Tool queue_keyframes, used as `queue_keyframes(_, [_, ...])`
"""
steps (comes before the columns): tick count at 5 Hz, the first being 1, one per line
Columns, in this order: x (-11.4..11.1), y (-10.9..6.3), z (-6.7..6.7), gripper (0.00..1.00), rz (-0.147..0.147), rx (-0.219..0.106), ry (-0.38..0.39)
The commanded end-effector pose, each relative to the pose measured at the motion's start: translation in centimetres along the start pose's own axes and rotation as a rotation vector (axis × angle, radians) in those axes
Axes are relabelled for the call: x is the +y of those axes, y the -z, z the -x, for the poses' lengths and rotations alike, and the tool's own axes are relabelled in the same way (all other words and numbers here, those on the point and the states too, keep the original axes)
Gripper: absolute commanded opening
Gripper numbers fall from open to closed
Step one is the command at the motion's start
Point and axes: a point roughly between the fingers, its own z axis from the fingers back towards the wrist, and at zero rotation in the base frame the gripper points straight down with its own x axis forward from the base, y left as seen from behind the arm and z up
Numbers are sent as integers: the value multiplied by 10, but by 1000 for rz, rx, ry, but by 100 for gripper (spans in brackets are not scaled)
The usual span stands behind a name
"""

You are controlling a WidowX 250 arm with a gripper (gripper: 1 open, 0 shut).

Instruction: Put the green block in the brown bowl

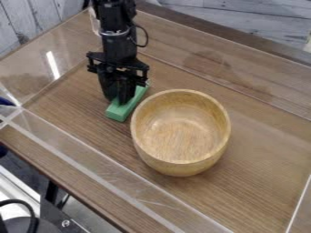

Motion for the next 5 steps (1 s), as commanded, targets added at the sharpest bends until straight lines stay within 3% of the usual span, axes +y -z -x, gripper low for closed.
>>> queue_keyframes(1, [1, -30, -8, 100, -24, -87, 9])
queue_keyframes(2, [1, -26, -9, 100, -27, -80, 7])
queue_keyframes(3, [1, -20, -11, 0, -29, -73, 4])
queue_keyframes(4, [-1, -30, -8, 100, -30, -83, 12])
queue_keyframes(5, [-3, -41, -4, 100, -28, -95, 18])
